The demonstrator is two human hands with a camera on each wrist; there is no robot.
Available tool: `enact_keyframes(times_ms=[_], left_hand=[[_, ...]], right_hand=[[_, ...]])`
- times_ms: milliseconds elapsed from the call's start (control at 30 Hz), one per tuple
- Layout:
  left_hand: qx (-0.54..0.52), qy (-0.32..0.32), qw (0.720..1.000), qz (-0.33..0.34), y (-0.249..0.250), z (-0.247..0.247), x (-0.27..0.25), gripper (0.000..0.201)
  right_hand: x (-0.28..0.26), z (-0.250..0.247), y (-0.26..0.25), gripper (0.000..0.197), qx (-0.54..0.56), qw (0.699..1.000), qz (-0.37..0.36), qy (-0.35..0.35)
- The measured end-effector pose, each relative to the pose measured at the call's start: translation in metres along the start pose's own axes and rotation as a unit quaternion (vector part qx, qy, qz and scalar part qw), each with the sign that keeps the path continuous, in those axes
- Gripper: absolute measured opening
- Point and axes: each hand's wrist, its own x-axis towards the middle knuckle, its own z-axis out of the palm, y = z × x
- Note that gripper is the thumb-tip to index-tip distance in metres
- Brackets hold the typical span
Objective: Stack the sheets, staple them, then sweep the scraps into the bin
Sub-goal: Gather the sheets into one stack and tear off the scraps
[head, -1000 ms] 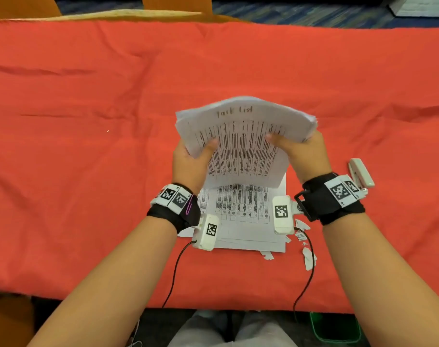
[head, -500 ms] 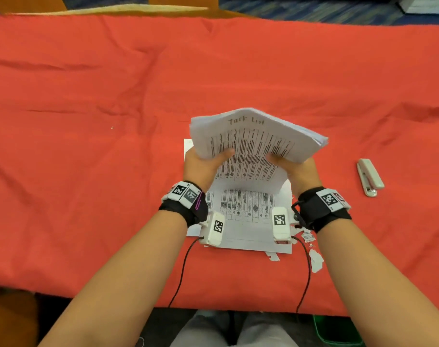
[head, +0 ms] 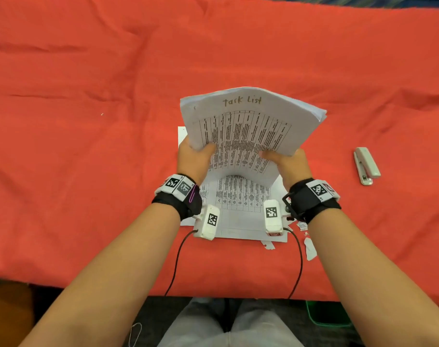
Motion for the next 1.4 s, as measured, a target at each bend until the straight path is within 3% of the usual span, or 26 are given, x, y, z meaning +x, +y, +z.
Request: enact_keyframes(times_ms=[133,267,367,467,533,633,667,733,900,1000,1100,1167,1267,1333,1400], left_hand=[[0.057,-0.022,0.998,-0.032,-0.021,0.002,-0.002,0.028],[0.052,0.005,0.999,-0.009,-0.012,-0.005,0.002,0.023],[0.062,0.042,0.997,0.009,0.003,-0.027,0.019,0.021],[0.138,0.071,0.988,-0.009,0.008,-0.069,0.038,0.027],[0.181,0.088,0.978,-0.045,0.002,-0.108,0.045,0.032],[0.237,0.111,0.957,-0.122,-0.018,-0.165,0.043,0.035],[0.255,0.106,0.949,-0.15,-0.026,-0.181,0.04,0.035],[0.269,0.092,0.939,-0.195,-0.044,-0.204,0.035,0.036],[0.333,0.081,0.898,-0.275,-0.088,-0.226,0.034,0.038],[0.375,0.112,0.87,-0.301,-0.099,-0.224,0.038,0.043],[0.458,0.177,0.836,-0.244,-0.092,-0.198,0.039,0.067],[0.485,0.133,0.847,-0.174,-0.082,-0.16,0.036,0.065],[0.488,0.011,0.869,-0.083,-0.079,-0.094,0.022,0.036],[0.46,-0.059,0.883,-0.069,-0.083,-0.055,0.011,0.028],[0.424,-0.103,0.896,-0.082,-0.09,-0.023,0.001,0.034]], right_hand=[[0.005,0.001,0.017,0.029,-0.046,0.997,0.054,0.005],[0.012,0.007,0.005,0.022,-0.067,0.997,0.044,0.01],[0.016,0.019,-0.009,0.022,-0.087,0.995,0.013,-0.056],[0.022,0.021,-0.003,0.026,-0.161,0.982,0.037,-0.09],[0.028,0.011,0.016,0.048,-0.29,0.951,0.098,-0.039],[0.03,-0.007,0.048,0.081,-0.443,0.865,0.234,0.032],[0.03,-0.009,0.055,0.089,-0.474,0.839,0.264,0.039],[0.027,-0.011,0.067,0.097,-0.484,0.821,0.297,0.058],[0.025,-0.015,0.074,0.105,-0.434,0.838,0.315,0.097],[0.022,-0.019,0.068,0.074,-0.386,0.857,0.323,0.107],[0.02,-0.027,0.065,0.041,-0.374,0.874,0.288,0.116],[0.018,-0.034,0.063,0.035,-0.363,0.886,0.26,0.124],[0.015,-0.046,0.056,0.033,-0.341,0.901,0.227,0.145],[0.014,-0.054,0.051,0.034,-0.325,0.91,0.206,0.155],[0.013,-0.063,0.046,0.037,-0.304,0.92,0.187,0.162]])
